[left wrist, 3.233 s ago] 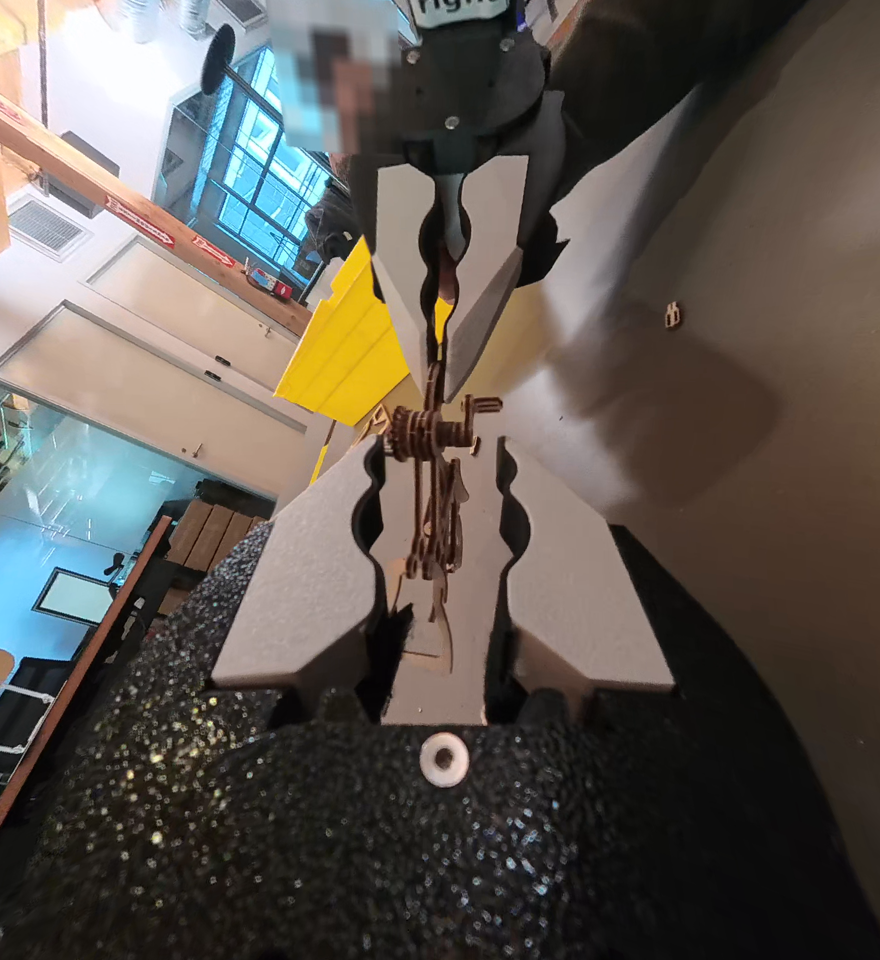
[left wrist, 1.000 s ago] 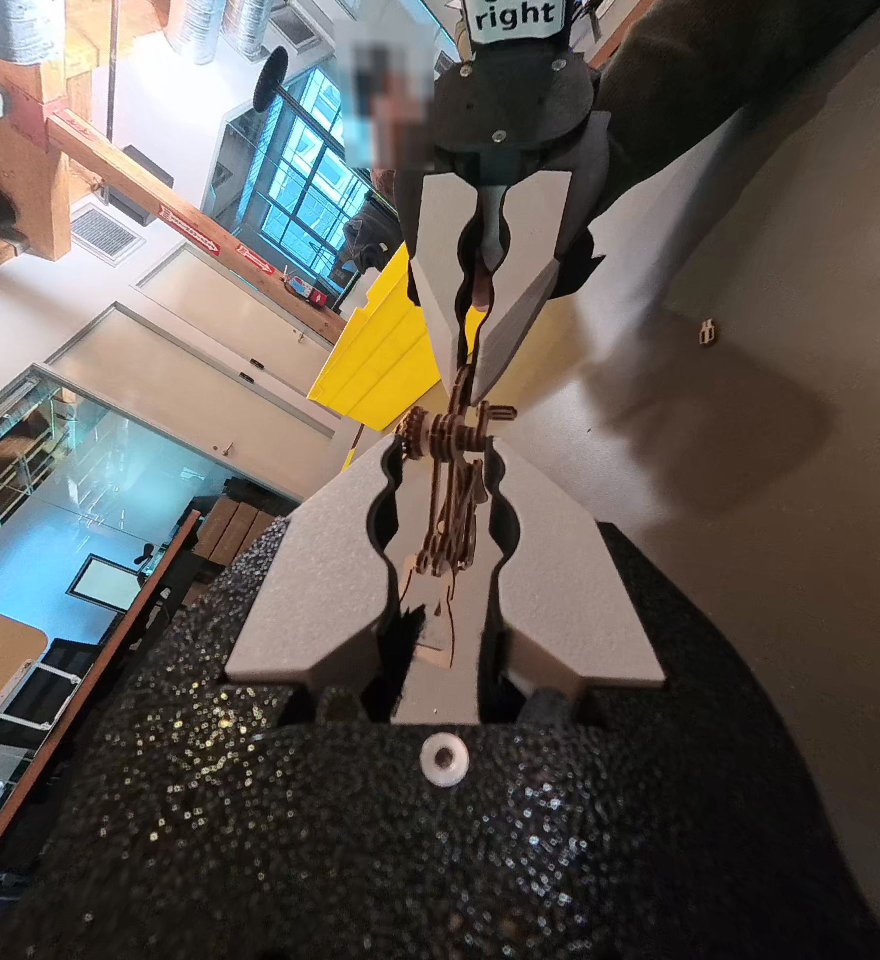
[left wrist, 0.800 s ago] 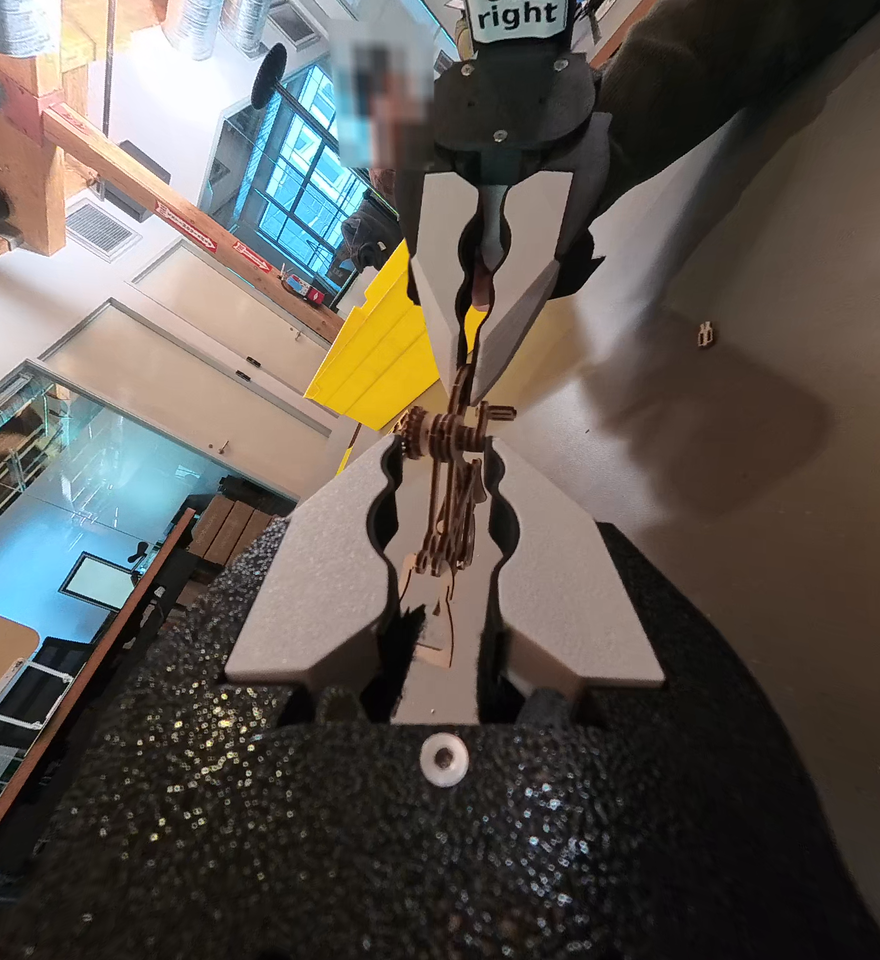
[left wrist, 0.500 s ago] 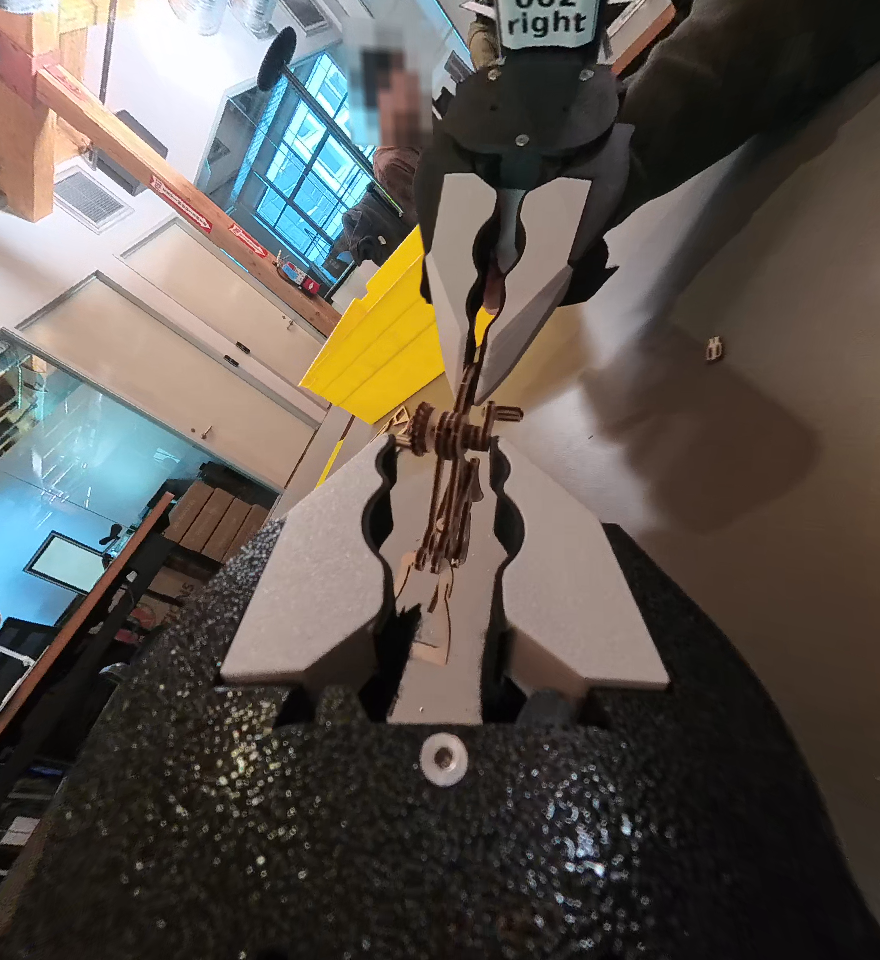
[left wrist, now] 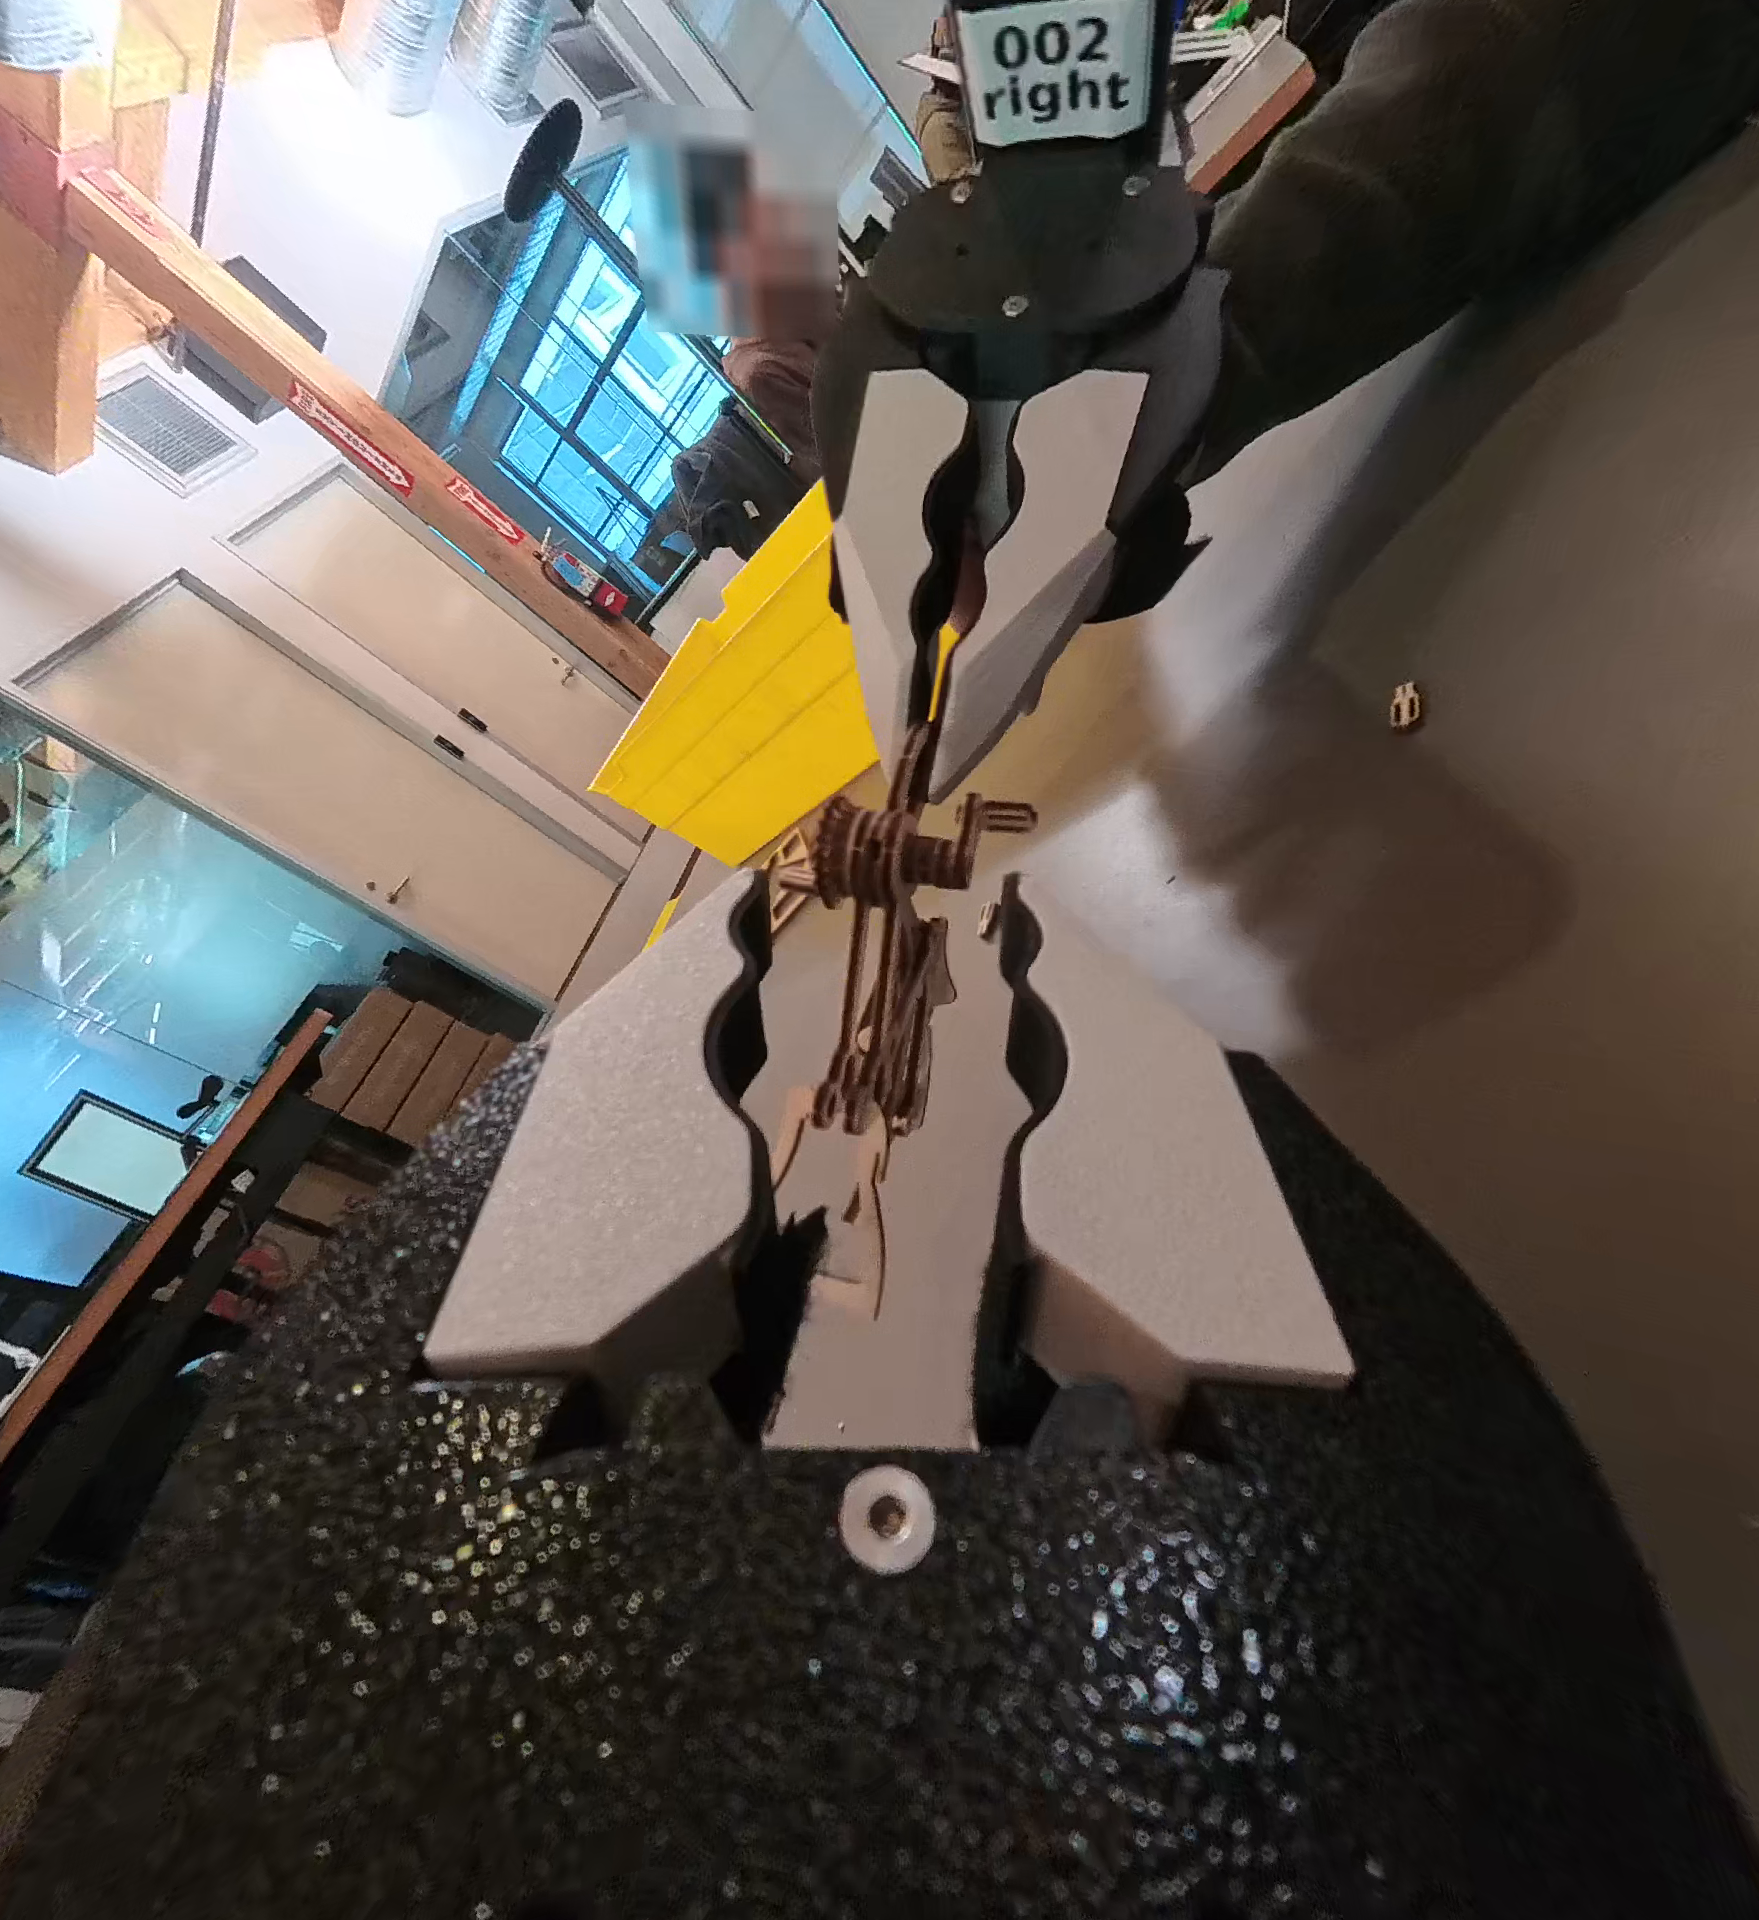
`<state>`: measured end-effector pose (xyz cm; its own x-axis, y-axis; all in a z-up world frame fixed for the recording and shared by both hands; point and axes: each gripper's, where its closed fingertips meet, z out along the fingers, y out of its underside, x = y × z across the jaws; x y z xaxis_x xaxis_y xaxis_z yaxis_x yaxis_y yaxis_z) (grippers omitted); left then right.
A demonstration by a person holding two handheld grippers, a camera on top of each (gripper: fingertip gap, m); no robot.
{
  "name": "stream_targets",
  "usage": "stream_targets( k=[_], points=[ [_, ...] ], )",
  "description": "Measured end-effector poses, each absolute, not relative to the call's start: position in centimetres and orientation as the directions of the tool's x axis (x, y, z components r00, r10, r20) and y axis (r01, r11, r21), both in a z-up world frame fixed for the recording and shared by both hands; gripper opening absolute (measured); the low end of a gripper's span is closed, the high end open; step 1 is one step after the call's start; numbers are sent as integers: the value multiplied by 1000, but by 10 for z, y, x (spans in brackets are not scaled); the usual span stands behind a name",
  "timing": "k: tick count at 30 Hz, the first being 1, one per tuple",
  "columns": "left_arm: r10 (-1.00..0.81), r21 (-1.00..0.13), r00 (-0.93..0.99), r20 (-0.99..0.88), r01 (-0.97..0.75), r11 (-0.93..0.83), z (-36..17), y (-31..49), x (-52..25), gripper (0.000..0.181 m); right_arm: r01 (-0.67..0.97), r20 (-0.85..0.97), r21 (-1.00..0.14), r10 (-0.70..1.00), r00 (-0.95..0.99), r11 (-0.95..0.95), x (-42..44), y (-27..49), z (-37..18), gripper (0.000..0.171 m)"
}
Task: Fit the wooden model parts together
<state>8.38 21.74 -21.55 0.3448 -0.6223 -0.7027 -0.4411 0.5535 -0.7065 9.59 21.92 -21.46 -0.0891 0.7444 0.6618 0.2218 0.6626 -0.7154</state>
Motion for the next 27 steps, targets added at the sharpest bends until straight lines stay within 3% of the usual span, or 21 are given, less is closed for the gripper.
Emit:
stream_targets(
  k=[8,17,21,24,27],
  points=[
    [-640,-713,337,-691,-463,526,-222,220,85,31,222,634,-733,764,-119,643,95,217,-222,0],
    [-727,-796,382,-571,-473,377,-233,232,81,40,212,566,-789,816,-117,577,94,221,-226,0],
    [-755,-811,379,-536,-479,336,-238,235,79,33,199,552,-804,827,-105,561,94,223,-225,0],
    [-746,-786,357,-561,-511,347,-243,237,78,17,176,524,-825,843,-120,538,94,220,-224,0],
    [-740,-775,333,-584,-500,387,-242,232,81,15,177,532,-820,839,-116,545,94,221,-224,0]
  ],
)
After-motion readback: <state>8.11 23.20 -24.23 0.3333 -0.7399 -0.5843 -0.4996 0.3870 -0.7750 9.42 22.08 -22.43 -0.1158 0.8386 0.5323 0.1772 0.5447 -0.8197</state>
